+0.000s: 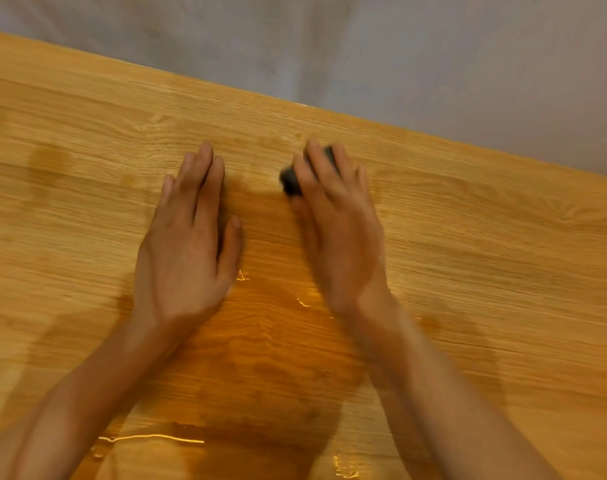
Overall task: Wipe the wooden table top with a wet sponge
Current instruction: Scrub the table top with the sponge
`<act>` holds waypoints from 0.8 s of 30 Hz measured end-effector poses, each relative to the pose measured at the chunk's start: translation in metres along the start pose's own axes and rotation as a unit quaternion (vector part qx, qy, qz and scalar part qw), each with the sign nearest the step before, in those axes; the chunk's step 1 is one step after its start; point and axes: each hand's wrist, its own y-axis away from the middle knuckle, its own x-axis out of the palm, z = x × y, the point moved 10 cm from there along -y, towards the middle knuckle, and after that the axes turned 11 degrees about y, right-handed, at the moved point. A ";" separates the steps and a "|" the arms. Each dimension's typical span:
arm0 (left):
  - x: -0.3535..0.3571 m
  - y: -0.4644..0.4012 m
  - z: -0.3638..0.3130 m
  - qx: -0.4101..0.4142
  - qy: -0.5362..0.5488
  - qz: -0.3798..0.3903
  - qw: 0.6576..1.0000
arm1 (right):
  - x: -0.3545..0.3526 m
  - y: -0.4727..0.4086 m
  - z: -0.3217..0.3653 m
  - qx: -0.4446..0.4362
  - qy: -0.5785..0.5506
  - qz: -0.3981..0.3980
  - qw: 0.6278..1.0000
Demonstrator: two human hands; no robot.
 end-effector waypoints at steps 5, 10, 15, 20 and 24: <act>-0.001 0.000 0.001 -0.004 0.002 -0.006 1.000 | 0.012 -0.062 -0.014 0.065 -0.036 0.018 0.997; 0.001 0.004 0.000 0.000 0.001 -0.007 1.000 | -0.008 0.045 0.003 0.051 -0.025 0.008 0.998; 0.003 0.003 -0.001 0.002 -0.010 -0.006 1.000 | -0.007 0.015 -0.009 0.024 0.030 0.001 0.999; 0.001 0.003 -0.001 0.018 -0.011 -0.014 1.000 | 0.001 -0.044 -0.039 0.076 -0.023 -0.007 0.997; 0.000 0.005 -0.003 0.027 -0.013 -0.016 0.999 | -0.016 0.049 -0.024 0.075 -0.021 0.001 0.997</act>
